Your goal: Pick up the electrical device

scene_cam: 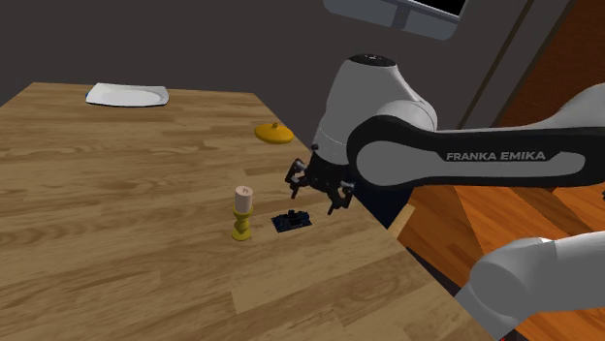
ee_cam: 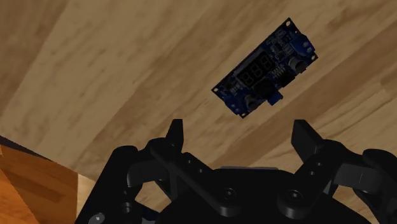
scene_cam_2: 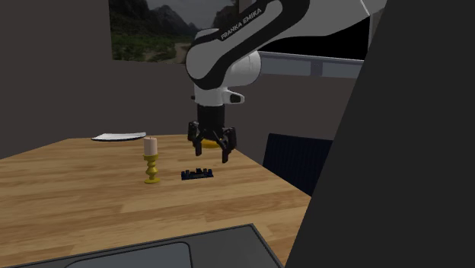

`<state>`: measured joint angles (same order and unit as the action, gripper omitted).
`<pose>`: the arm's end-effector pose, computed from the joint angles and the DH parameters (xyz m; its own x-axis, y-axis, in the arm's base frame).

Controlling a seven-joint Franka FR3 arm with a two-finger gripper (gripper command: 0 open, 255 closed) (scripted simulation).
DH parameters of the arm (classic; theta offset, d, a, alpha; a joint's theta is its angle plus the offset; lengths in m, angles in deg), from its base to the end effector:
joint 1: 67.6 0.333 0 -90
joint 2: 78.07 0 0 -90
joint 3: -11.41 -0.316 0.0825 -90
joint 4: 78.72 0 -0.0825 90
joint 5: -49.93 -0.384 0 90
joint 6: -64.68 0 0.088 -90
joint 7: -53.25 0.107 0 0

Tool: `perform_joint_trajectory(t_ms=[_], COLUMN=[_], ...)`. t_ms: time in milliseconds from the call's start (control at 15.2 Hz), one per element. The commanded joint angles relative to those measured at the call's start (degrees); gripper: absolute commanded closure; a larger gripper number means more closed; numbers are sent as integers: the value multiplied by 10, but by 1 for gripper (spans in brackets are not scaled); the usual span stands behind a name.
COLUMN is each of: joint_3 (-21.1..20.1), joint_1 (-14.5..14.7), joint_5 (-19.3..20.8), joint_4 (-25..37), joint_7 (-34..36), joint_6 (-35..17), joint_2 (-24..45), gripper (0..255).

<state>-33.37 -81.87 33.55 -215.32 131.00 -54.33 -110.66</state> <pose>0.3577 0.2534 0.4750 0.5199 -0.8409 0.1504 -0.8355 -0.5372 -0.1156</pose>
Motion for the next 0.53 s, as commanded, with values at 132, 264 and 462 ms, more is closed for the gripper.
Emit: perform_joint_trajectory(t_ms=[132,264,462], joint_3=[-33,-41,-55], joint_1=[-22,-24,-28], joint_5=[6,5,6], joint_4=[9,-2,-21], joint_7=[41,44,49], joint_6=[-30,-46,-76], joint_2=[25,30,42], gripper=[0,0,0])
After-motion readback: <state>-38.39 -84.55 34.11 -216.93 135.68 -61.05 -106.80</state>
